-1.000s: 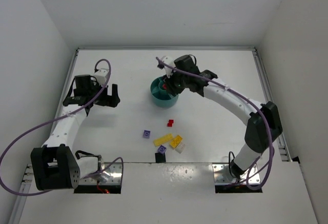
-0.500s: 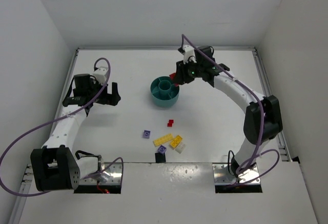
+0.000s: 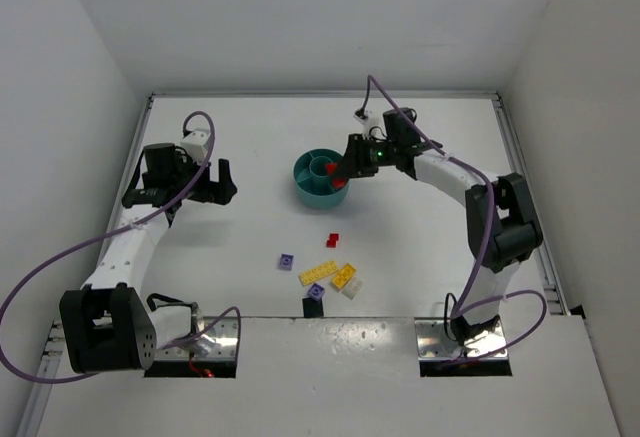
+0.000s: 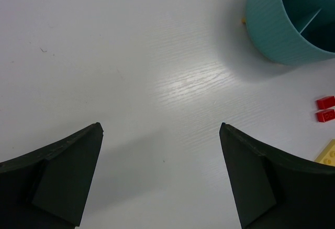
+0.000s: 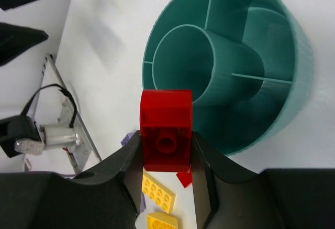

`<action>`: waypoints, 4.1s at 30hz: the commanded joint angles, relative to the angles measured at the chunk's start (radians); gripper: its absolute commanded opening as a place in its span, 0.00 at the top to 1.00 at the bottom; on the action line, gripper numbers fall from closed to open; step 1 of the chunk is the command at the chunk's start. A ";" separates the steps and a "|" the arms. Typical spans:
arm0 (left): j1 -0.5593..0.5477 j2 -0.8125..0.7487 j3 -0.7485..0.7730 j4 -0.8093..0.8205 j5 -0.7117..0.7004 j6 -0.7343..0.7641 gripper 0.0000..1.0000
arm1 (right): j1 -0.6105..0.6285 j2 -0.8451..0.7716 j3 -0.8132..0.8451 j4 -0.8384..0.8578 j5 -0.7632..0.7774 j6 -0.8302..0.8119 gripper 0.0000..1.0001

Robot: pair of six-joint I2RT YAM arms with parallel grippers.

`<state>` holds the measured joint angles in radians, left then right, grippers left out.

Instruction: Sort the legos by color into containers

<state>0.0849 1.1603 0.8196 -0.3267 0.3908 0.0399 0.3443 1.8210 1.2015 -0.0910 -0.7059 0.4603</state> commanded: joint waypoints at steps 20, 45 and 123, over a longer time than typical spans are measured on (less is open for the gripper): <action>0.012 -0.017 -0.014 0.063 0.043 -0.031 0.00 | -0.040 0.031 -0.033 0.194 -0.052 0.089 0.77; 0.012 -0.027 -0.042 0.081 0.052 -0.031 0.00 | -0.059 -0.071 0.064 -0.025 -0.036 -0.179 0.41; 0.012 -0.099 -0.109 0.100 0.020 0.037 0.00 | 0.409 0.040 -0.167 -0.194 0.507 -0.824 0.67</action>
<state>0.0849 1.0760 0.7090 -0.2657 0.4026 0.0673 0.7486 1.8671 1.0439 -0.2703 -0.2317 -0.3492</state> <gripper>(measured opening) 0.997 0.363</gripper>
